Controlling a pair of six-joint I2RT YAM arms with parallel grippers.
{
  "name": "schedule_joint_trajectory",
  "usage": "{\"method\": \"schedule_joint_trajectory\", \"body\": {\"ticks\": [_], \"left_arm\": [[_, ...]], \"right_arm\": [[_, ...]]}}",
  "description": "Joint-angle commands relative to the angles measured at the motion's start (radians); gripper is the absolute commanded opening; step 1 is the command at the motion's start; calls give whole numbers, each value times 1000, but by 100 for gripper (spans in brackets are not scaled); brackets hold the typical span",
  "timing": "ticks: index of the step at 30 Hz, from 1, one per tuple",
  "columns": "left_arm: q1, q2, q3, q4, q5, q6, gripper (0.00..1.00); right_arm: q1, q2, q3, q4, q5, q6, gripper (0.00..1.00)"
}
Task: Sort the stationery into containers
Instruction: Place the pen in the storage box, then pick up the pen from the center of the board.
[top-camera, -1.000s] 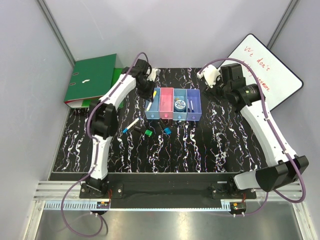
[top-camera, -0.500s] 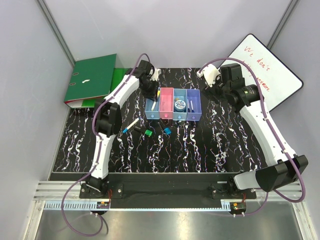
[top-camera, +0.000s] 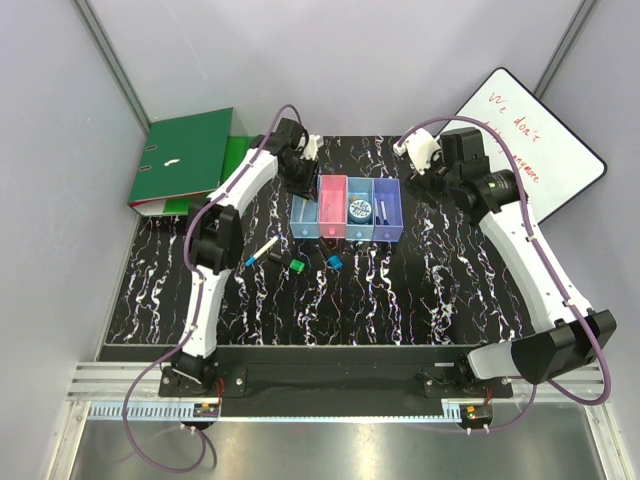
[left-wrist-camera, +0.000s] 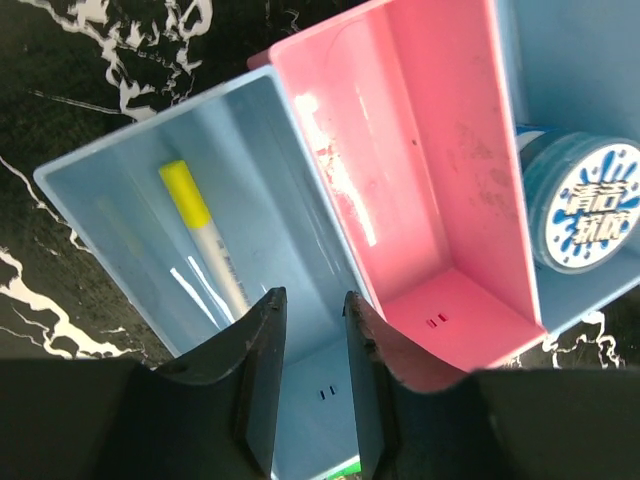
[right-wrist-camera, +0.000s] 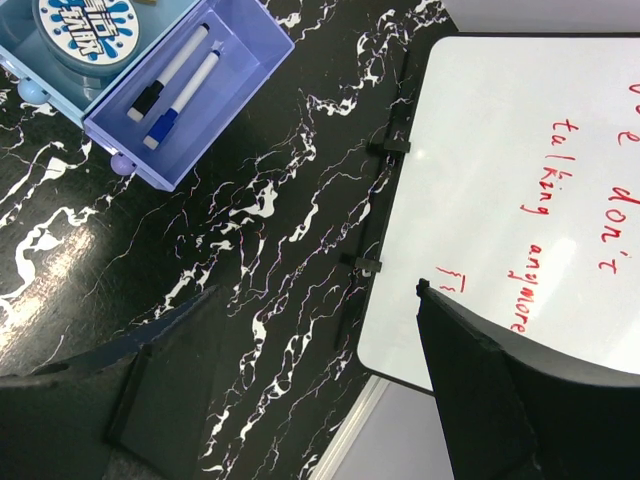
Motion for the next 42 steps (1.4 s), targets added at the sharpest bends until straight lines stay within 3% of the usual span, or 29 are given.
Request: {"method": "schedule_joint_trajectory", "body": {"ticks": [1, 6, 12, 16, 25, 42], "left_arm": [[5, -148, 51, 39, 67, 62, 34], [4, -297, -14, 42, 23, 200, 34], [5, -517, -327, 41, -185, 453, 36], [17, -619, -588, 42, -261, 535, 31], [94, -624, -846, 125, -271, 506, 26], [131, -562, -978, 150, -219, 464, 27]], "right_arm": [[4, -42, -17, 36, 15, 10, 84], [5, -38, 0, 36, 10, 4, 84], [4, -27, 34, 36, -1, -1, 84], [5, -32, 40, 36, -4, -6, 84], [7, -47, 40, 36, -4, -6, 84], [4, -41, 72, 35, -4, -1, 84]]}}
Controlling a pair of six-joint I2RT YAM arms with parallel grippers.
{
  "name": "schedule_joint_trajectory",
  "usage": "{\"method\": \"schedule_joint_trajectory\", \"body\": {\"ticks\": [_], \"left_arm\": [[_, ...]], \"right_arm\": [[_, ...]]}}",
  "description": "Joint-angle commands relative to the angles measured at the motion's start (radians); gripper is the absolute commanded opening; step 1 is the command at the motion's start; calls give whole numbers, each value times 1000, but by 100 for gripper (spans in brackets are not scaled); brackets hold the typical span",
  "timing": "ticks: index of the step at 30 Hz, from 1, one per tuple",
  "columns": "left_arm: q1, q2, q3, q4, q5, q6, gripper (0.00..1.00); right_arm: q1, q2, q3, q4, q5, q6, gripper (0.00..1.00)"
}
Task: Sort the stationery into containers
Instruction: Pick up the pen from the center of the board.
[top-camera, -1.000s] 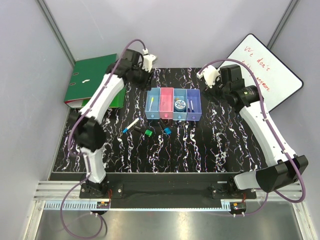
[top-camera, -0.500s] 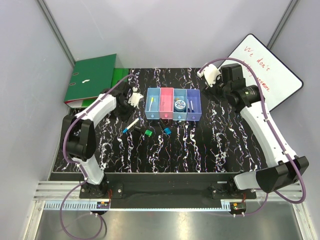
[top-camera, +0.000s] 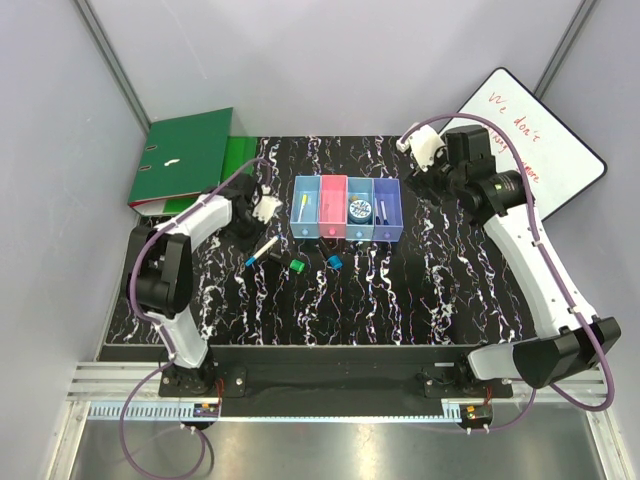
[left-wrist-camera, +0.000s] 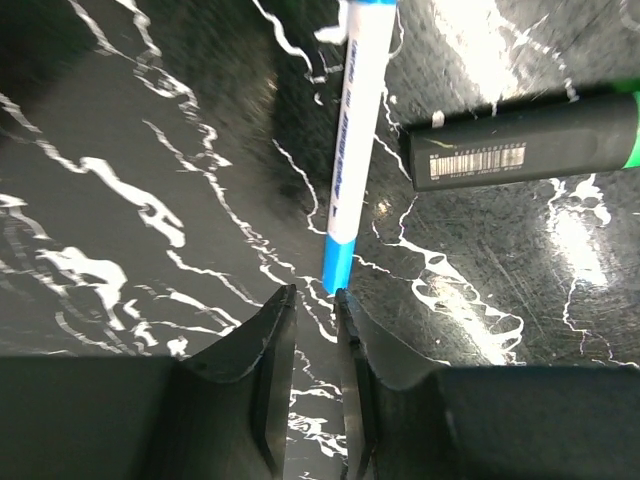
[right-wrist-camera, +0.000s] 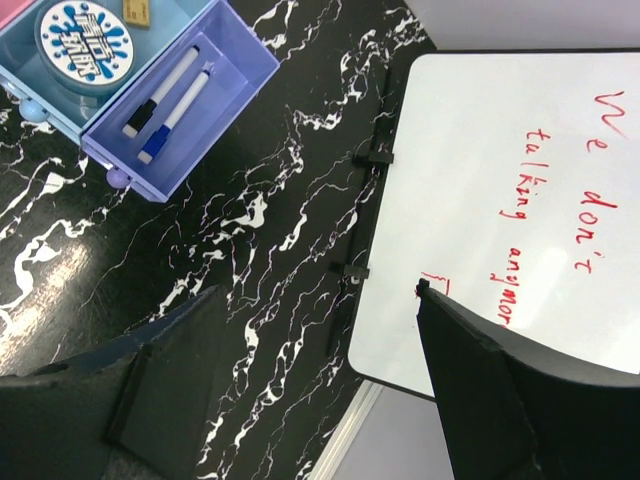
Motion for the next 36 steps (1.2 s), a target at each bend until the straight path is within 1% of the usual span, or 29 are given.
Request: {"method": "schedule_joint_trajectory", "body": {"ticks": [1, 6, 18, 23, 25, 27, 28, 31, 36], "left_arm": [[1, 27, -33, 27, 24, -17, 27], [1, 41, -66, 44, 32, -15, 26], [-1, 84, -70, 70, 63, -29, 27], [-1, 70, -70, 71, 77, -20, 26], [-1, 73, -67, 71, 81, -21, 22], [-1, 85, -66, 70, 95, -20, 14], [-1, 91, -66, 71, 100, -15, 0], [-1, 102, -69, 76, 103, -15, 0], [-1, 53, -76, 88, 104, -10, 0]], "right_arm": [[7, -16, 61, 34, -1, 2, 84], [5, -15, 67, 37, -6, 5, 84], [5, -12, 73, 36, -12, 11, 84], [4, -15, 69, 36, -10, 10, 84], [5, -10, 70, 37, -15, 11, 84], [5, -9, 73, 36, -18, 13, 84], [5, -10, 75, 34, -20, 14, 84], [5, -9, 76, 36, -18, 10, 84], [5, -13, 69, 28, -26, 4, 85]]}}
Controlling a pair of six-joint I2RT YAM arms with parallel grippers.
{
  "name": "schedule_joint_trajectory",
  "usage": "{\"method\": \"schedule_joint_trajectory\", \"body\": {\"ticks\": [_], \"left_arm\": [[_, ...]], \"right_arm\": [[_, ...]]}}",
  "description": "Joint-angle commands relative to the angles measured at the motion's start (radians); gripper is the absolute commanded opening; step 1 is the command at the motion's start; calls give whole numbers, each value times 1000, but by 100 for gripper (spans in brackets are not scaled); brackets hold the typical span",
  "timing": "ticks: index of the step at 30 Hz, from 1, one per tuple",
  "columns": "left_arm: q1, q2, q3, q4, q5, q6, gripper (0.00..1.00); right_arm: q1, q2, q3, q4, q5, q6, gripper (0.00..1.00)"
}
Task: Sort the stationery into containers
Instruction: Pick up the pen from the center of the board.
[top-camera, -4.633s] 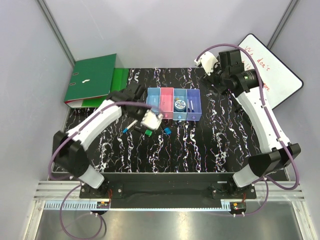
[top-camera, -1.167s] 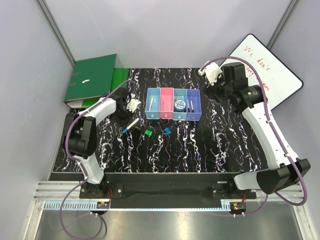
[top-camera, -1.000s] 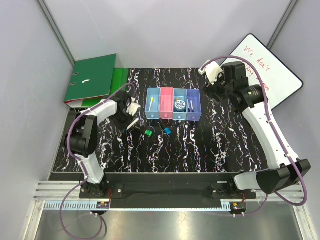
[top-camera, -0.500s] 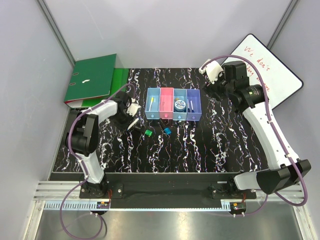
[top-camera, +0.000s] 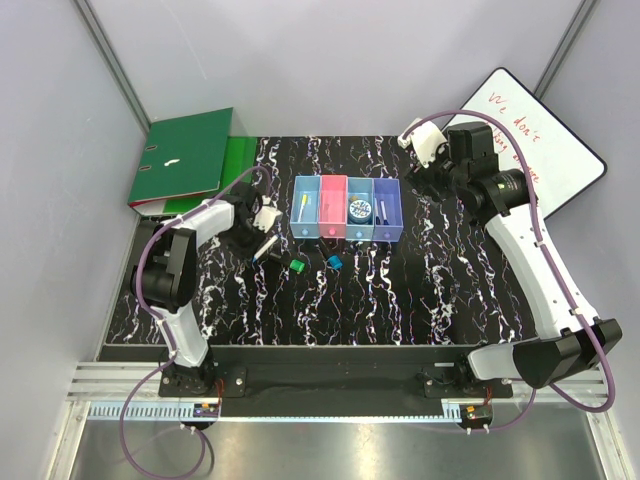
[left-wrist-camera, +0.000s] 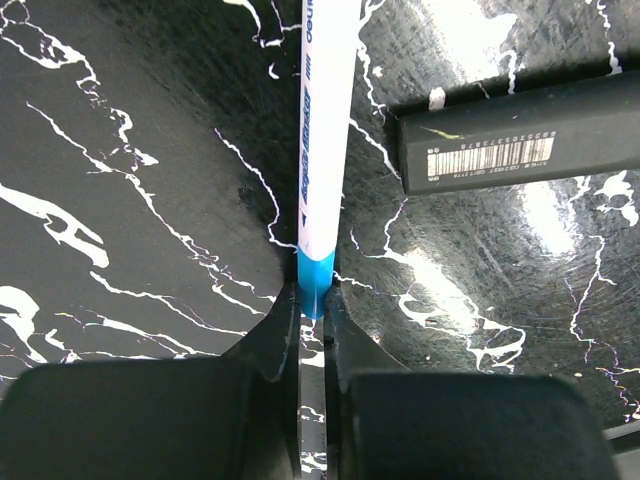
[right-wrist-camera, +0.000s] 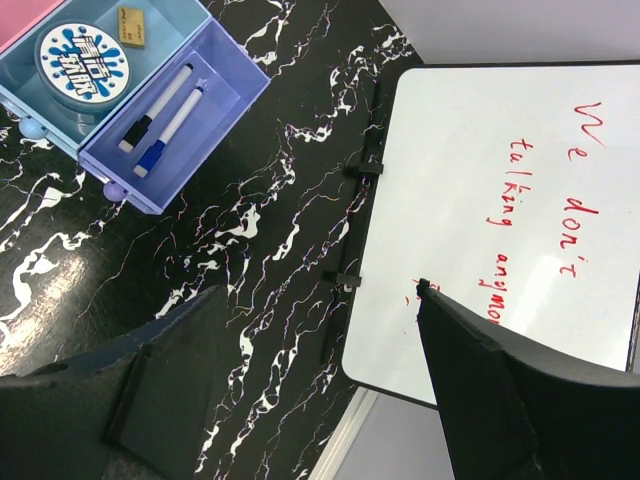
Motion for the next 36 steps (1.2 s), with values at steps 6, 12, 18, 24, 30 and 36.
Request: {"method": "schedule_joint_trajectory", "body": {"ticks": [6, 12, 18, 24, 30, 36], "left_arm": [[-2, -144, 39, 47, 63, 55, 0], [-4, -281, 122, 15, 41, 161, 0], [-25, -388, 154, 7, -16, 328, 0], [-90, -497, 133, 82, -52, 535, 0], [-212, -627, 65, 162, -45, 713, 0], [-297, -748, -11, 314, 26, 862, 0]], "right_arm": [[12, -27, 7, 12, -52, -60, 85], [42, -67, -70, 10, -74, -198, 86], [88, -125, -163, -16, -120, -346, 88], [102, -67, -18, -90, -386, -162, 90], [105, 40, 73, -71, -557, 102, 90], [104, 128, 151, -45, -661, 240, 89]]}}
